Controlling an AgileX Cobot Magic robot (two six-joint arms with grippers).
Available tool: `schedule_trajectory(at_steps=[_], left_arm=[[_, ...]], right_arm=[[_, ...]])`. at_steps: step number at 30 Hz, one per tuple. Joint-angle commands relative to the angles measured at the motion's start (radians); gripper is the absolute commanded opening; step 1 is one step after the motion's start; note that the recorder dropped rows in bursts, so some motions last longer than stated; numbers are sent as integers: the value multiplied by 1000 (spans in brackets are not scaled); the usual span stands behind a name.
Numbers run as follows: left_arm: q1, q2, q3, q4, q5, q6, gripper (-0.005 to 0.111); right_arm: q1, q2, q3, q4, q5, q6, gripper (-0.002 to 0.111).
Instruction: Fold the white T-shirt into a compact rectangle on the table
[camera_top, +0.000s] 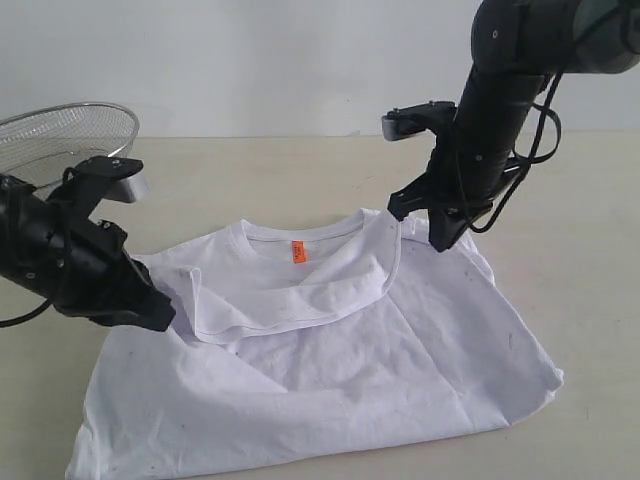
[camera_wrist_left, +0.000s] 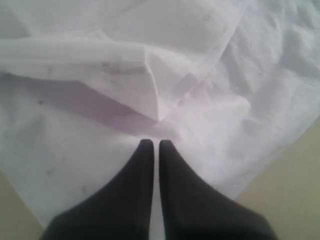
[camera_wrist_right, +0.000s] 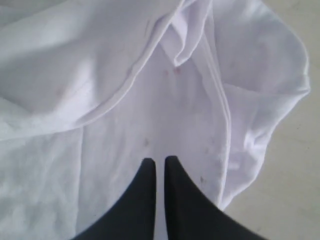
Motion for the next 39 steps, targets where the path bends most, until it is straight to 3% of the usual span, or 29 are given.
schedule_trajectory(at_steps=[1, 7, 13, 16, 25, 29, 32, 36, 39], left_arm=[[-4, 29, -4, 4, 25, 9, 5], [-17, 136, -16, -59, 19, 60, 5], [-108, 136, -64, -108, 39, 91, 5], [-152, 143, -78, -110, -28, 75, 5], [-204, 295, -176, -97, -34, 67, 5], [-204, 375, -252, 156, -93, -133, 5], [-202, 388, -307, 367, -224, -322, 5], [-200, 388, -436, 521, -285, -405, 5], [-146, 423, -524, 630, -282, -534, 5]], right_arm=[[-6, -5, -5, 14, 28, -44, 0], [-6, 46, -5, 50, 44, -69, 0], [-6, 118, -5, 84, 38, -85, 0], [-6, 148, -5, 82, 29, -85, 0], [-6, 168, 20, 73, -12, -72, 0], [-6, 168, 36, 72, -22, -72, 0], [-6, 168, 36, 72, -22, -72, 0], [-6, 168, 36, 72, -22, -72, 0], [-6, 168, 36, 72, -26, -72, 0]])
